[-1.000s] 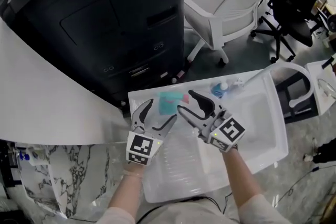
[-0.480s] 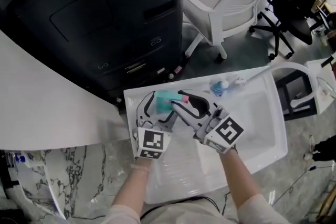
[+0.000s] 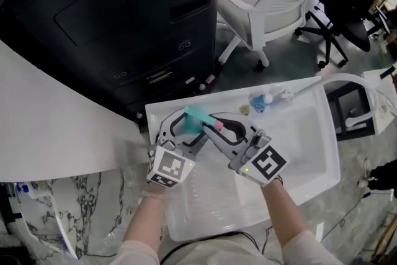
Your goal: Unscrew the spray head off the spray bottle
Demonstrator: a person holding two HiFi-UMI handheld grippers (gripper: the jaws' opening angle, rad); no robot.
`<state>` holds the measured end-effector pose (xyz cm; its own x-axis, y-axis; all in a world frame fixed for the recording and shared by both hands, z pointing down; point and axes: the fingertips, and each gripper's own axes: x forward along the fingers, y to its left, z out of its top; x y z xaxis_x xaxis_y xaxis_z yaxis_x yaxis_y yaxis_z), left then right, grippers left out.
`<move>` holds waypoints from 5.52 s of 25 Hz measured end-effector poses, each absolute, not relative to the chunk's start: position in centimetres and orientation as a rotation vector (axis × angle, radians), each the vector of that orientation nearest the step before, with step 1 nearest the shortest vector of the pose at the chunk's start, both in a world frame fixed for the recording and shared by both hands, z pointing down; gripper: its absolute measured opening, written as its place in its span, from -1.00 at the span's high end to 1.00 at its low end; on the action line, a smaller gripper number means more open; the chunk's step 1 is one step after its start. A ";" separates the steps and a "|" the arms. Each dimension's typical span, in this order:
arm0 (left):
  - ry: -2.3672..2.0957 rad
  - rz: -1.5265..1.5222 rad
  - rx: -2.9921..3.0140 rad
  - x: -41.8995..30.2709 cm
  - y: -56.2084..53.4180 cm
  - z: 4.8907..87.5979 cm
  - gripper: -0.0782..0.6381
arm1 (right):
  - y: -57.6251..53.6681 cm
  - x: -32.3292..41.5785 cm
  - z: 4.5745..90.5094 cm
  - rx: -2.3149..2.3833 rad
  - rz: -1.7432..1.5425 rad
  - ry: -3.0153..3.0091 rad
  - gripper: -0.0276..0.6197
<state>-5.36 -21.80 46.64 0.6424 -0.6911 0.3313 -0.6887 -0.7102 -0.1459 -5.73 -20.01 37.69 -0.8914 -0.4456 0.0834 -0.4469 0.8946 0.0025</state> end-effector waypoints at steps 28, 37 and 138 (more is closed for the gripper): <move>0.871 -0.556 -2.955 -5.8 -21.0 45.8 -0.08 | -20.7 -3.1 37.3 0.572 0.216 -3.075 0.23; 1.023 -0.530 -2.906 -6.2 -21.6 45.7 -0.08 | -18.8 -4.0 36.5 0.760 0.368 -3.146 0.18; 1.137 -0.431 -2.933 -6.2 -22.3 45.8 -0.08 | -24.6 -0.1 39.5 1.387 0.292 -2.727 0.47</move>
